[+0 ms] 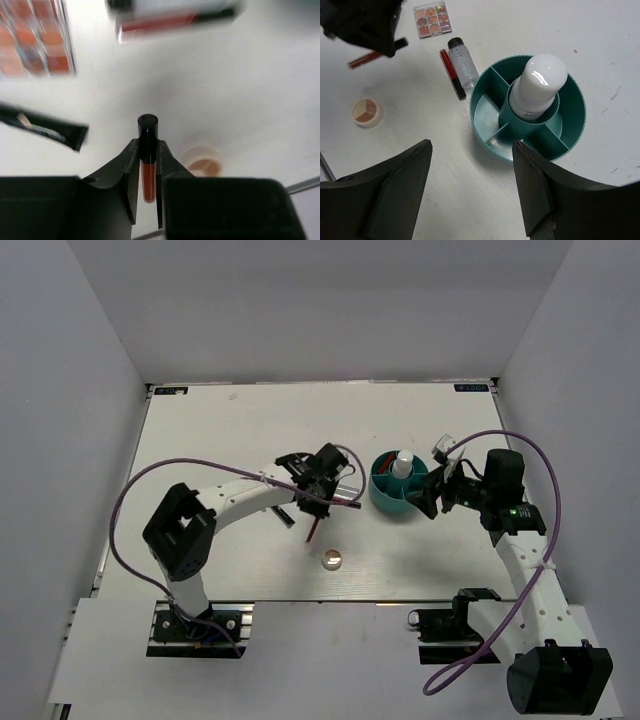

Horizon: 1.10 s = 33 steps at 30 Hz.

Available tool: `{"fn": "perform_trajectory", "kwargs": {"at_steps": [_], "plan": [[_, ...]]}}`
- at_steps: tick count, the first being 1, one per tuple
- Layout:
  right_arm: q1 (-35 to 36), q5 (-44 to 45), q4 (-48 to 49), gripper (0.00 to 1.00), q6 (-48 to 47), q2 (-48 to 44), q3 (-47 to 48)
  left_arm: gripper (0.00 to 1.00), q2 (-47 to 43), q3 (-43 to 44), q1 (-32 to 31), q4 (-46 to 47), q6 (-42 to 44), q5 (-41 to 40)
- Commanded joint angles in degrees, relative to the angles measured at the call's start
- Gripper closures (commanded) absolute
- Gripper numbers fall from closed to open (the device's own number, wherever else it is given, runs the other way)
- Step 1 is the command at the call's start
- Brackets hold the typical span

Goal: Organize the makeup

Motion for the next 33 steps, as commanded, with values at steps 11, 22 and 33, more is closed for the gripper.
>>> {"fn": "perform_trajectory", "kwargs": {"at_steps": [11, 22, 33], "plan": [[0.02, 0.93, 1.36, 0.34, 0.94, -1.02, 0.28, 0.97, -3.63, 8.95, 0.87, 35.75, 8.19, -2.97], [-0.24, 2.15, 2.24, 0.35, 2.17, -4.10, -1.21, 0.96, 11.22, 22.48, 1.40, 45.79, 11.35, -0.25], [-0.33, 2.60, 3.03, 0.34, 2.61, -4.80, -2.01, 0.94, 15.10, 25.39, 1.40, 45.37, 10.03, 3.01]]}}
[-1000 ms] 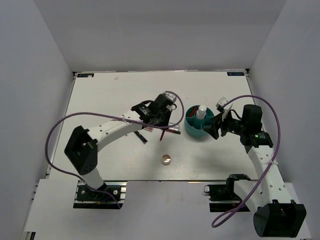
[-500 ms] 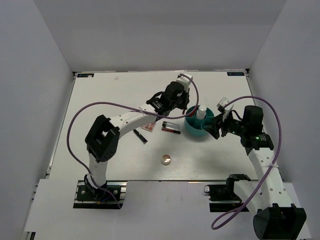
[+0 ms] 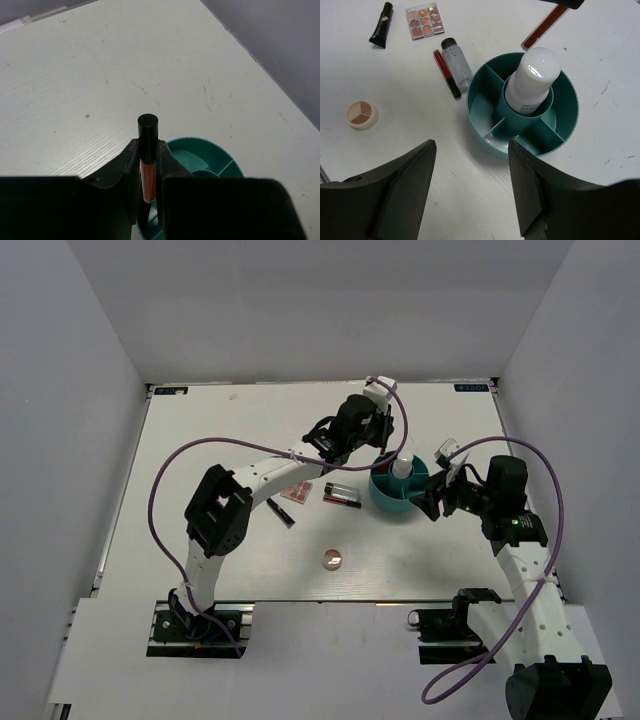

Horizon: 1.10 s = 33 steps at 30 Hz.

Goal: Organize the makeup

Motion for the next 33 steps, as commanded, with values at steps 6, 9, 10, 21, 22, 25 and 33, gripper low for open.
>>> {"fn": "perform_trajectory", "kwargs": {"at_steps": [6, 9, 10, 21, 22, 25, 33], "plan": [[-0.33, 0.21, 3.08, 0.33, 0.80, -0.14, 0.14, 0.94, -0.07, -0.08, 0.22, 0.96, -0.70, 2.23], [-0.24, 0.04, 3.08, 0.32, 0.80, -0.05, 0.31, 0.94, -0.07, -0.61, 0.22, 0.60, -0.70, 2.58], [-0.24, 0.13, 3.08, 0.32, 0.89, 0.03, 0.31, 0.93, -0.07, -0.70, 0.22, 0.60, -0.79, 2.84], [-0.07, 0.13, 3.26, 0.31, 0.98, 0.21, 0.49, 0.88, 0.02, -3.16, -0.83, -0.80, -1.05, 3.63], [-0.24, 0.13, 3.26, 0.31, 0.97, 0.12, 0.58, 0.88, 0.02, -2.99, -0.83, -0.72, -1.05, 3.72], [-0.24, 0.04, 3.34, 0.30, 0.98, 0.12, 0.49, 0.83, 0.02, -2.90, -0.83, -0.98, -0.96, 3.89], [-0.24, 0.30, 3.35, 0.29, 0.97, 0.12, 0.23, 0.64, 0.46, -3.42, -0.83, -1.68, -1.49, 5.04]]}}
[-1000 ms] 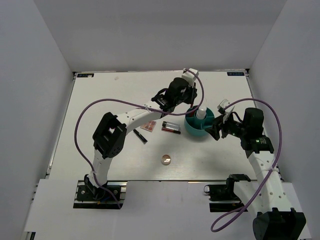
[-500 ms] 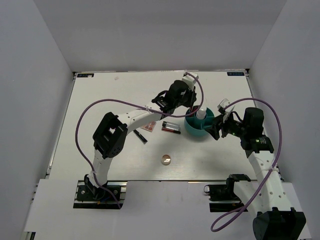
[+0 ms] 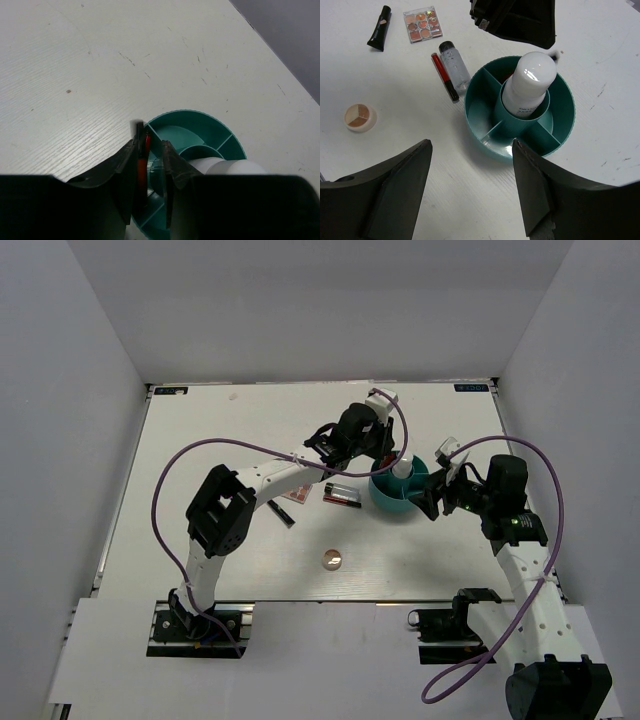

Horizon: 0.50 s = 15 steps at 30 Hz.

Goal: Organize the makeup

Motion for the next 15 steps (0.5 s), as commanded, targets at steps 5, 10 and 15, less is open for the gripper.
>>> {"fn": "perform_trajectory", "kwargs": {"at_steps": [5, 10, 15], "plan": [[-0.22, 0.06, 2.30, 0.29, 0.60, -0.10, 0.36, 0.58, -0.18, -0.69, -0.31, -0.42, -0.57, 1.21], [-0.22, -0.99, 1.95, 0.28, -0.18, -0.01, 0.71, 0.57, -1.32, -0.43, -0.31, -0.15, -0.49, 0.16], [-0.04, -8.27, -3.57, 0.33, -10.87, 0.43, 2.81, 0.58, -7.71, -0.86, 0.48, -1.90, -1.10, -3.70]]}}
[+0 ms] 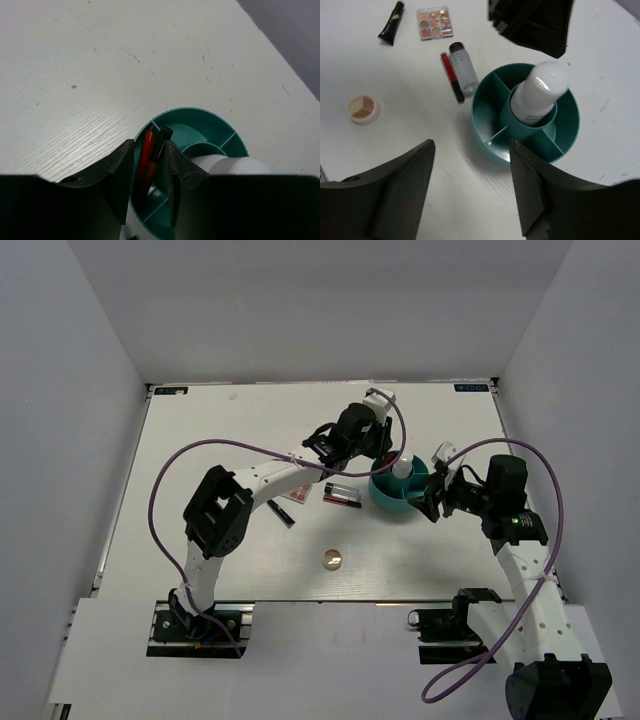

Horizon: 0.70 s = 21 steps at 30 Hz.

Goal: Organize the makeup

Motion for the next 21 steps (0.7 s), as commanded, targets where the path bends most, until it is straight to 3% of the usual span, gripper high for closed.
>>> {"fn": "perform_trajectory", "kwargs": {"at_steps": [1, 4, 5, 9, 12, 13, 16, 17, 21], "plan": [[0.02, -9.08, -4.09, 0.36, -9.46, 0.78, 3.32, 0.59, -8.58, -1.26, 0.89, -2.51, -0.47, -5.42], [0.37, -15.61, -10.68, 0.47, -19.83, 3.24, 6.39, 0.68, -14.91, -4.85, 1.43, -7.61, -0.46, -8.17], [0.46, -16.49, -11.83, 0.49, -21.33, 4.90, 7.10, 0.79, -16.58, -6.44, 1.95, -9.02, -2.12, -8.52], [3.61, -17.73, -17.62, 0.60, -29.68, 10.08, 11.14, 0.99, -29.55, -21.07, 3.18, -15.69, -10.98, -9.05], [7.48, -13.36, -17.90, 0.62, -30.93, 11.59, 12.11, 0.99, -40.35, -30.33, 3.18, -18.07, -16.88, -9.40], [11.15, -11.42, -16.86, 0.60, -30.23, 12.11, 12.20, 0.98, -43.20, -36.27, 3.18, -18.34, -18.90, -9.49], [15.13, -4.39, -15.18, 0.56, -27.87, 15.27, 12.64, 0.77, -53.75, -45.81, 3.18, -19.66, -25.85, -10.19], [19.23, -2.80, -13.44, 0.56, -26.72, 15.98, 12.82, 0.64, -56.03, -47.48, 3.18, -20.80, -28.91, -11.24], [26.81, 6.33, -6.58, 0.46, -20.74, 20.46, 13.25, 0.48, -64.22, -53.11, 3.18, -24.58, -34.47, -14.06]]}}
